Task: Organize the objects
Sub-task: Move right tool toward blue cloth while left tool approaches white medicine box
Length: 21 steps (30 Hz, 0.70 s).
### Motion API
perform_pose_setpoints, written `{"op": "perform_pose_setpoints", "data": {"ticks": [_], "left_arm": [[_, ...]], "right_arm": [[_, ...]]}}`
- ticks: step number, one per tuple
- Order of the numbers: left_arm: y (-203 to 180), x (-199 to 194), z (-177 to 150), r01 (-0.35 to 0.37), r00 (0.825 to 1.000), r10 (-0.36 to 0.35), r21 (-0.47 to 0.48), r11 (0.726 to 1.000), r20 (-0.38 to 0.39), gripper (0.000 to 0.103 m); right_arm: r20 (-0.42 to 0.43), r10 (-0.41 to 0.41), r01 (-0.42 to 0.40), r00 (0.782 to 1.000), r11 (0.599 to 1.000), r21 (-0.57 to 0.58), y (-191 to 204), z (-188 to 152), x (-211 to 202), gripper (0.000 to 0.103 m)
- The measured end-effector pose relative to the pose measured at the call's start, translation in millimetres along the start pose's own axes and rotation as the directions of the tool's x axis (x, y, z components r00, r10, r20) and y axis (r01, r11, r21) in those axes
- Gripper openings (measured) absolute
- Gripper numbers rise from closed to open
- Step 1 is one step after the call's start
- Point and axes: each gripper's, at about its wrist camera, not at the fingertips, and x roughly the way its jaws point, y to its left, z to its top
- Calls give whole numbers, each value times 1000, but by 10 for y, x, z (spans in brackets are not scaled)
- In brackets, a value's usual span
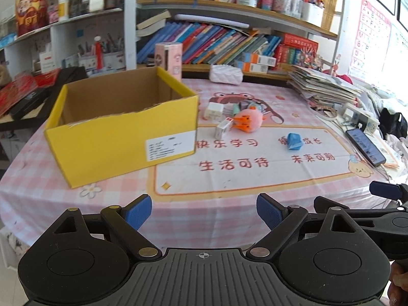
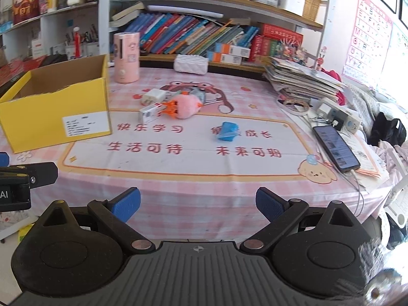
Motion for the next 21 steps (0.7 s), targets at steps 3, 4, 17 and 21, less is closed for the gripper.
{"op": "perform_pose_setpoints", "data": {"ticks": [3, 4, 17, 21], "left_arm": [[-39, 73, 56, 2, 1000, -2, 0, 1000, 0, 91], [-46, 101, 77, 1, 1000, -1, -3, 1000, -1, 91], [-158, 492, 332, -13, 1000, 12, -28, 1000, -19, 91], [-220, 624, 422, -12, 1000, 11, -35, 999, -17, 92]], "right_arm": [[-3, -5, 5, 1000, 1000, 7, -68, 54, 71, 98], [-4, -4, 4, 1000, 1000, 7, -84, 73, 97, 98], [-36, 26, -27, 999, 1000, -16, -244, 360, 557, 98], [-41, 32, -33, 999, 999, -25, -319, 466, 709, 98]]}}
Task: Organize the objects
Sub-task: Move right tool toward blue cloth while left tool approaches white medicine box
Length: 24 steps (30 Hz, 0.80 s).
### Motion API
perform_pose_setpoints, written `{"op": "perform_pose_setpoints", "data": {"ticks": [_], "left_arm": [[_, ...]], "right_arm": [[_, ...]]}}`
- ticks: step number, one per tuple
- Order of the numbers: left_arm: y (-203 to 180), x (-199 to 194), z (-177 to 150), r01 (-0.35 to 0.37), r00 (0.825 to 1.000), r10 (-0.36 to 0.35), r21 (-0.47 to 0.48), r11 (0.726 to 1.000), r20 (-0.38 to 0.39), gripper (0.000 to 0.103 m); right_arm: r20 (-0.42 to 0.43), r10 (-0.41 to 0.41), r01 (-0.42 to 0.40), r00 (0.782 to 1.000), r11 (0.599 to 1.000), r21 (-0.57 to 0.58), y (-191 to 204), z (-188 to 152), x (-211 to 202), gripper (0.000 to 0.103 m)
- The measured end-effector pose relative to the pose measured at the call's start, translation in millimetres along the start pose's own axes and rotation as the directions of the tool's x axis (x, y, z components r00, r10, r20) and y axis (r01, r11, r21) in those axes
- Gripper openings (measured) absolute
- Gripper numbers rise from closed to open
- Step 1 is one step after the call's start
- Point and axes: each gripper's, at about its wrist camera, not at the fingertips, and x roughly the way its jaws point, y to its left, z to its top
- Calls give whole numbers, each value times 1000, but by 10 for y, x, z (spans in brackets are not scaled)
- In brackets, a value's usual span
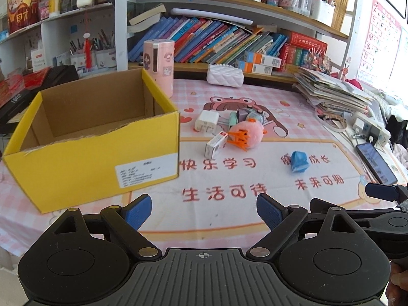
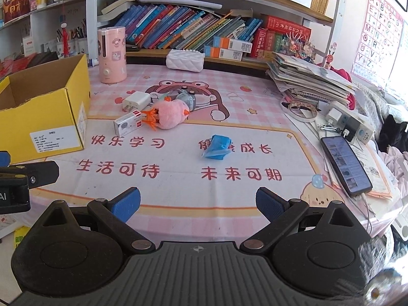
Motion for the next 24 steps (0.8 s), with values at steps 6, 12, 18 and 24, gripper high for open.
{"op": "perform_pose_setpoints", "data": {"ticks": [6, 12, 18, 24], "left_arm": [[-125, 184, 137, -3, 1000, 3, -8, 1000, 8, 92], [-239, 325, 239, -21, 1000, 21, -20, 1000, 9, 91], [-341, 436, 327, -49, 999, 50, -31, 998, 7, 91], [-417, 544, 385, -79, 997, 79, -30, 996, -7, 91]], "right_arm": [[-2, 9, -9, 1000, 1000, -13, -147, 166, 209, 98], [-2, 29, -29, 1000, 999, -15, -301, 317, 414, 96], [-11, 69, -69, 998, 997, -25, -406, 433, 616, 95], [-40, 109, -110, 993, 994, -19, -488, 510, 854, 90]]}}
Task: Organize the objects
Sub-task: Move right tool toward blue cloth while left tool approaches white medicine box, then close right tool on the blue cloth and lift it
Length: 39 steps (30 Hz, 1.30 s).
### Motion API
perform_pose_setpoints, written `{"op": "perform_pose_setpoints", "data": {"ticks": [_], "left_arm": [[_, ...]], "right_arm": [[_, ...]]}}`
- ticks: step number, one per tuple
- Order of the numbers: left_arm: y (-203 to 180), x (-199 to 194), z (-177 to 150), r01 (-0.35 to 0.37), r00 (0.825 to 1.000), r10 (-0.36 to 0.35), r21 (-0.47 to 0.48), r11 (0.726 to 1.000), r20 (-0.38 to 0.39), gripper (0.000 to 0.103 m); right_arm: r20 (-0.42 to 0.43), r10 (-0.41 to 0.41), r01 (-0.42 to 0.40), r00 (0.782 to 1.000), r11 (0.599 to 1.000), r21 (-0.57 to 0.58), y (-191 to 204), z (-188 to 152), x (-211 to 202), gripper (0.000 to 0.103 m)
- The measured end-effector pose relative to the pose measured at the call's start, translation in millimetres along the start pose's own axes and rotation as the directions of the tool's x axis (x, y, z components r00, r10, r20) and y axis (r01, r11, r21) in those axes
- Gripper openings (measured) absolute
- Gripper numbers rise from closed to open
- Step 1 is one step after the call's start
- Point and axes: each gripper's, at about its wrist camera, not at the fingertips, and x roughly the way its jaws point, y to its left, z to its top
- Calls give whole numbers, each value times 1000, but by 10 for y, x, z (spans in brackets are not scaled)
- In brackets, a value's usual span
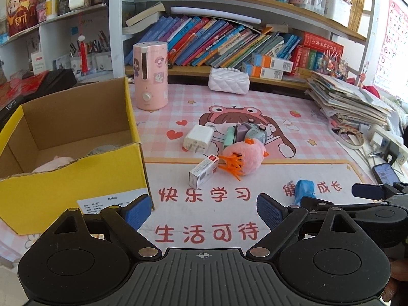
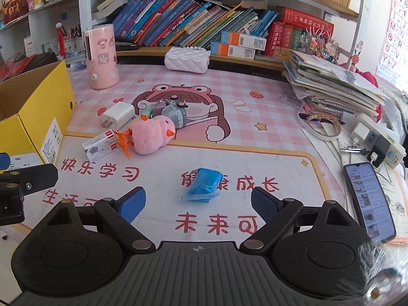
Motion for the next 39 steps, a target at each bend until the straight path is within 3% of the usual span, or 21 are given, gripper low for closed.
{"op": "perform_pose_setpoints", "data": {"ticks": [8, 13, 25, 30, 33, 35, 39], "left_arm": [[-104, 105, 86, -27, 1000, 27, 17, 999, -6, 91], [-188, 166, 103, -27, 1000, 27, 25, 999, -10, 91], [-326, 313, 135, -50, 998, 51, 43, 998, -32, 91], [-361, 347, 177, -65, 998, 67, 56, 996, -22, 91], [-388, 393, 212, -67, 997, 69, 58, 996, -20, 91], [-415, 446, 239, -63, 998, 64, 59, 996, -25, 91], [-493, 574, 304, -66, 997, 68, 79, 995, -28, 91]], "right_arm": [[-63, 38, -35, 997, 998, 44, -151, 103, 336, 83], [-59, 53, -51, 997, 998, 36, -209, 117, 391, 83], [-91, 102, -99, 991, 994, 35, -312, 124, 600, 71], [-126, 131, -127, 983, 991, 35, -286, 151, 759, 58], [-131, 143, -140, 981, 989, 37, -313, 158, 809, 46], [-126, 150, -148, 981, 989, 32, -339, 175, 819, 30], [-100, 147, -146, 984, 989, 16, -410, 212, 790, 29]]}}
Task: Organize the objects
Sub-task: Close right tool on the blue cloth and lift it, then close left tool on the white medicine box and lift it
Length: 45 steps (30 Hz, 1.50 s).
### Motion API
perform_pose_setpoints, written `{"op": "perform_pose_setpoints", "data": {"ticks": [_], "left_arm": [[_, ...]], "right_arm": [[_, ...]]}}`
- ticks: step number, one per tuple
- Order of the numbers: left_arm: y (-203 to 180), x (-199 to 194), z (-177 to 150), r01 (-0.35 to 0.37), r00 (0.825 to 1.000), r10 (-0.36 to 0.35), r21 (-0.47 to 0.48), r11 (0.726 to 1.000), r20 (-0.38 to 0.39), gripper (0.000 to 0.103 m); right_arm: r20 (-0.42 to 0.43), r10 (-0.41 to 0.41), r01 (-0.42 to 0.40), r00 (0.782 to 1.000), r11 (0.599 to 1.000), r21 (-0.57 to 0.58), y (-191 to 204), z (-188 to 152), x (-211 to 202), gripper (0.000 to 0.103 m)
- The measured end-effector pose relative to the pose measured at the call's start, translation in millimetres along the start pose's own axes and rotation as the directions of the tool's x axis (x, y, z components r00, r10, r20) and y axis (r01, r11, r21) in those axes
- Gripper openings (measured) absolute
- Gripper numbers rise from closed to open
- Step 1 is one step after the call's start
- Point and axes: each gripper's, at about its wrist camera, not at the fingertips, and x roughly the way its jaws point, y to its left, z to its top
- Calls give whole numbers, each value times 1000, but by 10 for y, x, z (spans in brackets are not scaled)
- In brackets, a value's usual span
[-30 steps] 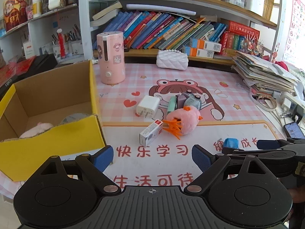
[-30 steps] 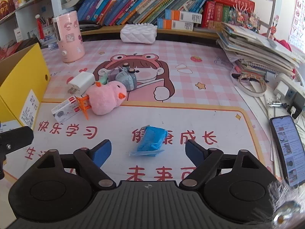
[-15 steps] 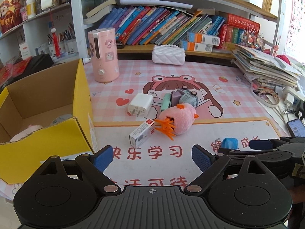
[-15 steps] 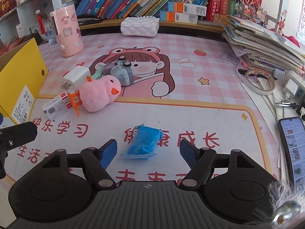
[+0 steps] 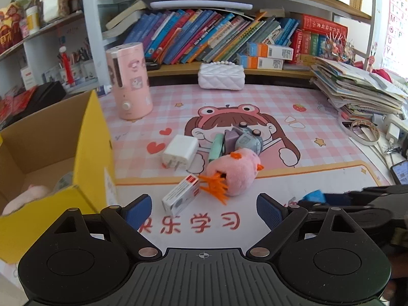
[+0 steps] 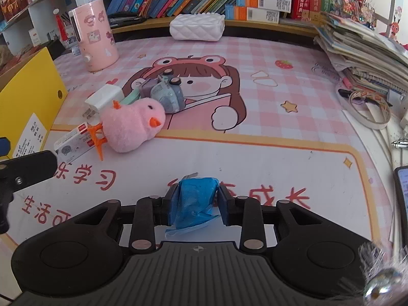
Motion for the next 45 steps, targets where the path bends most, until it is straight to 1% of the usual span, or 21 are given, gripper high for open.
{"op": "perform_pose_setpoints", "data": {"ticks": [5, 8, 13, 16, 19, 20, 21, 22, 24, 28, 30, 31, 33, 34, 36, 38, 39, 42, 45], "left_arm": [[-37, 219, 61, -47, 998, 48, 11, 999, -34, 91], [-33, 375, 69, -91, 993, 93, 32, 995, -71, 89], [20, 535, 65, -113, 988, 117, 42, 993, -98, 88], [20, 633, 58, -116, 985, 123, 66, 991, -123, 83], [51, 713, 49, -125, 981, 134, 69, 990, -140, 78], [67, 735, 51, -125, 980, 134, 68, 990, -146, 73], [85, 759, 54, -122, 980, 131, 66, 990, -152, 68], [97, 779, 56, -120, 979, 129, 63, 991, -157, 67], [113, 821, 64, -116, 979, 123, 55, 992, -162, 59], [123, 891, 88, -106, 981, 111, 38, 994, -161, 53], [129, 911, 107, -95, 982, 98, 27, 995, -160, 43], [130, 918, 114, -86, 983, 89, 23, 996, -160, 41], [123, 919, 117, -66, 984, 68, 20, 998, -163, 31], [118, 916, 114, -57, 985, 59, 19, 998, -165, 29], [118, 889, 95, -38, 984, 39, 8, 999, -173, 20], [124, 861, 73, -21, 983, 20, -5, 1000, -180, 15], [126, 849, 62, -12, 983, 10, -8, 1000, -183, 13], [148, 798, 29, 6, 981, -10, -20, 1000, -193, 13], [215, 668, 10, 36, 983, -49, -75, 997, -177, 13]], "right_arm": [[57, -5, 6, 998, 1000, -11, -108, 48, -150, 29], [70, -12, 14, 997, 1000, -21, -157, 44, -201, 29], [79, -25, 27, 997, 999, -20, -224, 36, -241, 29], [75, -27, 28, 997, 999, -19, -238, 30, -241, 29], [71, -16, 18, 997, 999, -30, -221, 26, -236, 29], [70, -11, 14, 997, 999, -36, -210, 27, -234, 29], [70, -7, 10, 997, 999, -41, -197, 28, -234, 29], [71, -4, 7, 997, 999, -45, -185, 28, -235, 29], [69, 3, 1, 998, 999, -50, -173, 32, -226, 29], [61, 4, -1, 998, 998, -56, -165, 39, -206, 29], [58, 3, 0, 998, 998, -58, -162, 39, -205, 29], [57, 3, 1, 998, 998, -59, -160, 39, -206, 29], [55, 1, 2, 999, 998, -60, -155, 32, -209, 29], [54, 1, 3, 999, 998, -60, -151, 29, -212, 29], [54, 0, 3, 999, 998, -59, -152, 31, -211, 29], [53, -1, 4, 999, 998, -58, -150, 27, -211, 29], [51, -2, 5, 999, 998, -57, -139, 20, -212, 29], [47, -1, 3, 999, 998, -60, -96, 4, -224, 29], [56, 0, 4, 998, 998, -70, -23, -9, -269, 29]]}}
